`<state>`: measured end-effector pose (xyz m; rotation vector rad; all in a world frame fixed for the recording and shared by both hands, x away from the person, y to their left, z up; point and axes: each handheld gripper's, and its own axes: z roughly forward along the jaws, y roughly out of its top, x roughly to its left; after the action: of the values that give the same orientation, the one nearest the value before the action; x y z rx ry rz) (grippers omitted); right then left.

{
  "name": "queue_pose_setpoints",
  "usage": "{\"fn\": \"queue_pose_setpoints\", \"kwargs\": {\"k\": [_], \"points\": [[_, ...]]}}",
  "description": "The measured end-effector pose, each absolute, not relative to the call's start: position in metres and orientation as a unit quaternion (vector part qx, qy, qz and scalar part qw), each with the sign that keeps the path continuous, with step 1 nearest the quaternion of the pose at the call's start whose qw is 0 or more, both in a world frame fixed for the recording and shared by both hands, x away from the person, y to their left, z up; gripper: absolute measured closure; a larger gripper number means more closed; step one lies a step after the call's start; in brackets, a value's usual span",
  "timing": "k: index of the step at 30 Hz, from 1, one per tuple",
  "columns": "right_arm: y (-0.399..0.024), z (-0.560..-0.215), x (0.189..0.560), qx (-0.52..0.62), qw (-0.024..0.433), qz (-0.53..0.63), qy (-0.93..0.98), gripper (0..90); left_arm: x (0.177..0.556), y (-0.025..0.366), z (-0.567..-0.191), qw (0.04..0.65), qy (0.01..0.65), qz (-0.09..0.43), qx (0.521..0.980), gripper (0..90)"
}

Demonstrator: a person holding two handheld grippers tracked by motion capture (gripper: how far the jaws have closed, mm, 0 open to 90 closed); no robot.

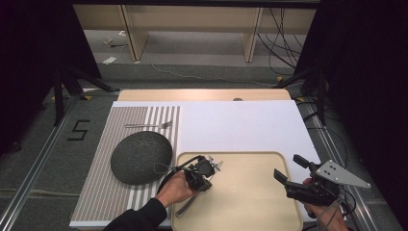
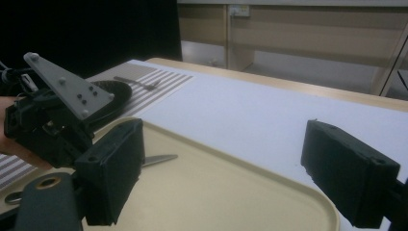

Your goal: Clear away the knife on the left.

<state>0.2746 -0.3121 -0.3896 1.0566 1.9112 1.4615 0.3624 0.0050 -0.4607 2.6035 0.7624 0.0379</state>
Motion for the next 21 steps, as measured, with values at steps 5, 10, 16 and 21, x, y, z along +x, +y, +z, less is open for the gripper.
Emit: {"fn": "queue_pose_setpoints", "kwargs": {"k": [5, 10, 16, 21], "points": [[-0.312, -0.389, 0.274, 0.39, 0.253, 0.538, 0.703, 16.4, 0.367, 0.011, -0.46, 0.208, 0.286, 0.021, 0.935, 89.6], [-0.312, -0.389, 0.274, 0.389, 0.252, 0.539, 0.703, 16.4, 0.372, 0.023, -0.46, 0.204, 0.302, 0.023, 0.931, 89.6], [-0.312, -0.389, 0.274, 0.389, 0.252, 0.539, 0.703, 16.4, 0.373, 0.029, -0.46, 0.203, 0.311, 0.016, 0.928, 89.6], [-0.312, -0.389, 0.274, 0.388, 0.253, 0.539, 0.704, 16.4, 0.372, 0.034, -0.461, 0.208, 0.321, 0.006, 0.924, 89.7]]}}
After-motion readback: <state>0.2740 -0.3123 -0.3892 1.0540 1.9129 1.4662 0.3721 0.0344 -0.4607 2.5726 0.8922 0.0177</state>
